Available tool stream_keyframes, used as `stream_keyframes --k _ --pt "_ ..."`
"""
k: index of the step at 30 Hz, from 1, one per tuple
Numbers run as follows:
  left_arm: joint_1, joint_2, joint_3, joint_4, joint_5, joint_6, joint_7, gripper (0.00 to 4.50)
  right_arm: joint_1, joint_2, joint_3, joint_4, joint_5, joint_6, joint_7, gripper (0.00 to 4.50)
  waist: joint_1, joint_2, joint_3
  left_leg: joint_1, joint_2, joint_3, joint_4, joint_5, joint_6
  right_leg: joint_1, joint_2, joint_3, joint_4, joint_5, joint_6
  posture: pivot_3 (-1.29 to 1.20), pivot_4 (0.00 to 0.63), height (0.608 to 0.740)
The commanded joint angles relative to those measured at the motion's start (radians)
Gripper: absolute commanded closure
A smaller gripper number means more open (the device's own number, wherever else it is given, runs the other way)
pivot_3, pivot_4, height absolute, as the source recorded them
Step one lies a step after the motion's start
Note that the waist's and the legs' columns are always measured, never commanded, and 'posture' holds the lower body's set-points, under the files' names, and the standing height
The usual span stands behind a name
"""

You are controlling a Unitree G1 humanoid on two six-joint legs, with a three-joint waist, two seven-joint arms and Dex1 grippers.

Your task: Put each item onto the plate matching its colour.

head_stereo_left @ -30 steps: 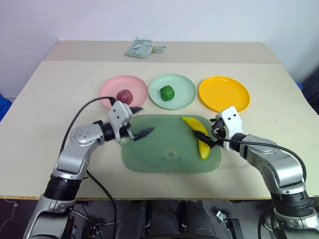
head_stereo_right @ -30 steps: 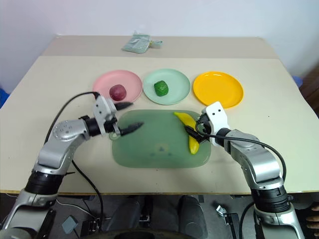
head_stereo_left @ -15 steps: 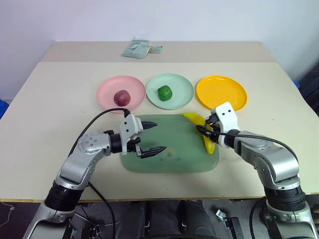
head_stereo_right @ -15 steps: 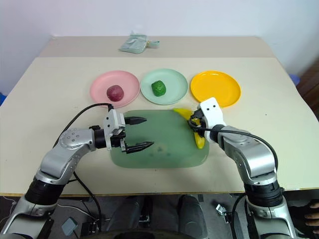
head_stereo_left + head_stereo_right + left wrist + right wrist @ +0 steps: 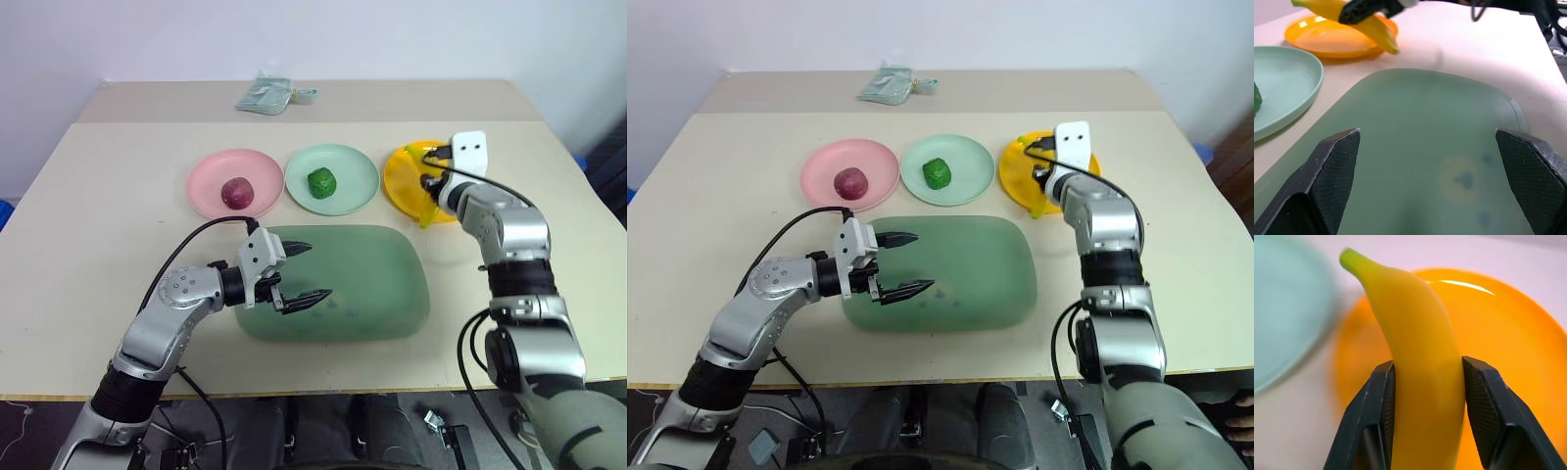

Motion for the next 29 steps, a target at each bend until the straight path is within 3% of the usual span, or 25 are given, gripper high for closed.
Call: stream_keyframes --k 1,3,4,9,13,17,23,29 --pt "0.025 0.003 0.03 -0.063 -0.02 0.013 0.029 0.0 -0.071 0.001 -0.029 0.119 -0.015 -0.114 -0.004 1.3 -0.008 0.0 0.0 0.0 0.0 0.0 0.0 0.0 0.0 0.0 0.0 0.0 0.0 0.0 0.0 0.0 0.15 0.74" --pt "0.04 0.001 0.04 -0.078 -0.022 0.018 0.049 0.0 -0.08 -0.006 -0.018 0.124 -0.029 -0.147 0.009 0.28 -0.013 0.0 0.0 0.0 0.0 0.0 -0.001 0.0 0.0 0.0 0.0 0.0 0.0 0.0 0.0 0.0 0.15 0.74" --pt "0.047 -0.004 0.052 -0.082 -0.027 0.021 0.065 0.0 -0.072 -0.014 -0.007 0.103 -0.035 -0.158 0.031 0.03 -0.014 0.001 0.001 0.0 0.0 0.0 -0.001 0.0 0.0 0.0 0.0 0.0 0.0 0.0 0.0 0.0 0.15 0.74" --pt "0.059 -0.021 0.172 -0.058 -0.041 0.014 0.166 0.0 0.052 -0.092 0.063 -0.127 -0.043 -0.244 0.244 0.03 -0.013 0.003 0.001 0.0 0.0 0.0 -0.001 0.0 0.0 0.0 0.0 0.0 0.0 0.0 0.0 0.0 0.15 0.74" --pt "0.11 0.033 0.336 0.008 0.001 -0.017 0.247 0.0 0.28 -0.213 0.08 -0.405 0.03 -0.365 0.542 0.03 -0.011 0.003 0.001 0.0 0.0 -0.001 -0.001 0.0 0.0 0.0 0.0 0.0 -0.001 0.0 0.0 0.0 0.15 0.74" --pt "0.268 0.119 0.524 0.051 0.009 -0.059 0.24 0.0 0.55 -0.356 0.019 -0.576 0.159 -0.382 0.818 0.03 -0.011 0.002 0.001 0.0 0.0 -0.001 -0.002 0.0 0.0 0.0 0.0 0.0 -0.002 0.0 0.0 0.0 0.15 0.74" --pt "0.45 0.135 0.647 -0.011 -0.023 -0.06 0.227 0.0 0.605 -0.401 -0.056 -0.546 0.242 -0.352 0.895 0.03 -0.01 0.002 0.002 0.002 0.001 0.0 0.002 -0.001 0.0 0.002 -0.003 0.001 -0.002 0.001 -0.001 0.0 0.15 0.74" --pt "0.551 0.104 0.685 -0.091 -0.046 -0.044 0.251 0.0 0.559 -0.395 -0.029 -0.497 0.235 -0.349 0.937 0.03 -0.01 0.002 0.001 0.001 0.001 -0.001 0.001 -0.001 -0.001 0.0 -0.007 0.001 -0.003 0.001 -0.002 0.0 0.15 0.74"
